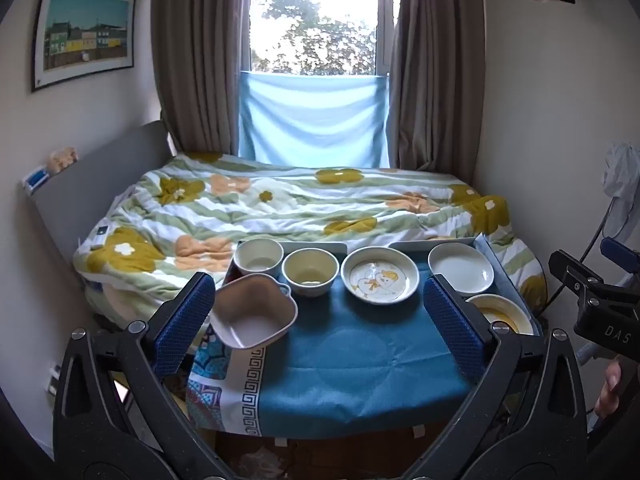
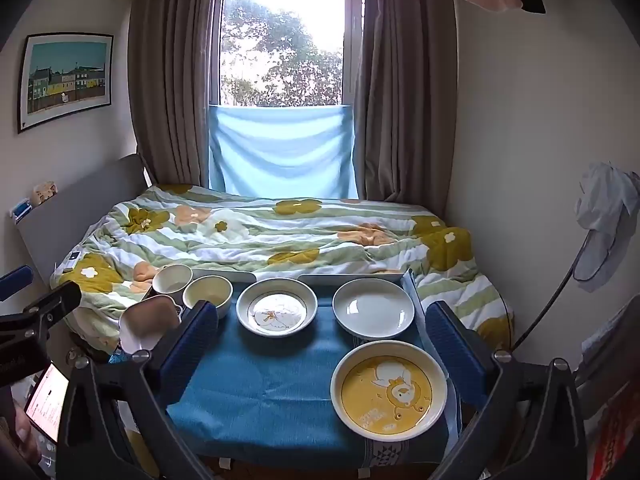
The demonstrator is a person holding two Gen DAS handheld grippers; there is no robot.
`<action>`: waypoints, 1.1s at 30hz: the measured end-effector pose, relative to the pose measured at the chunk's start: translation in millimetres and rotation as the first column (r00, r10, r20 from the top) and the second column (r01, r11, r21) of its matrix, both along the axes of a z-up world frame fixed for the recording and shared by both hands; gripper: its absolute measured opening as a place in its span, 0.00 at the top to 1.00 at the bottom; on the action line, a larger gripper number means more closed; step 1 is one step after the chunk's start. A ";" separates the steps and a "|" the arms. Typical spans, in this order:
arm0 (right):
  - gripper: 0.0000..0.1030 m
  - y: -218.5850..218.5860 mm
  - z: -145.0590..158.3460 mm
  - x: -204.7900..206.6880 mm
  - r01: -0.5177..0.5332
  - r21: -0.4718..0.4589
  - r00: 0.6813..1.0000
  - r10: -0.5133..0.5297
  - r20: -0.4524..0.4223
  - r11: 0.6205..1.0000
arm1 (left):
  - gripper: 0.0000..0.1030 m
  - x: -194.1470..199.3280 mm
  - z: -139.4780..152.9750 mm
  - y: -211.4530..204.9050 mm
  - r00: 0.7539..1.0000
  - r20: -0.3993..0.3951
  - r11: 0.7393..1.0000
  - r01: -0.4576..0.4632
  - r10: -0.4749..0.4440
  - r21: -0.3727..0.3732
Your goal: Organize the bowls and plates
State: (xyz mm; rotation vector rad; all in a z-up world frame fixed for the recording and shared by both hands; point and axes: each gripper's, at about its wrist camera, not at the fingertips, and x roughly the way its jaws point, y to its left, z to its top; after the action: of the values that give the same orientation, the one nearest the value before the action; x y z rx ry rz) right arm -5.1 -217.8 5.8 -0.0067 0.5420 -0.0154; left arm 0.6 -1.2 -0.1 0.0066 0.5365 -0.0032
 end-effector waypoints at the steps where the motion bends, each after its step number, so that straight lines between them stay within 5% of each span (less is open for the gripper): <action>1: 0.00 0.1 0.7 0.1 0.000 0.002 1.000 0.000 -0.002 1.000 | 0.00 0.5 -0.2 -0.8 1.000 0.001 1.000 0.006 -0.006 0.004; 33: 0.00 0.1 -2.8 5.2 0.011 -0.006 1.000 -0.011 -0.013 1.000 | 0.00 8.3 -6.6 -0.3 1.000 -0.018 0.999 0.020 -0.021 -0.024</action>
State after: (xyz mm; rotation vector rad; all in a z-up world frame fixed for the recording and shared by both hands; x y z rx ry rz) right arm 0.1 -217.7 3.0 -0.0091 0.5553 -0.0278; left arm 8.9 -1.5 -6.7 -0.0114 0.5551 -0.0299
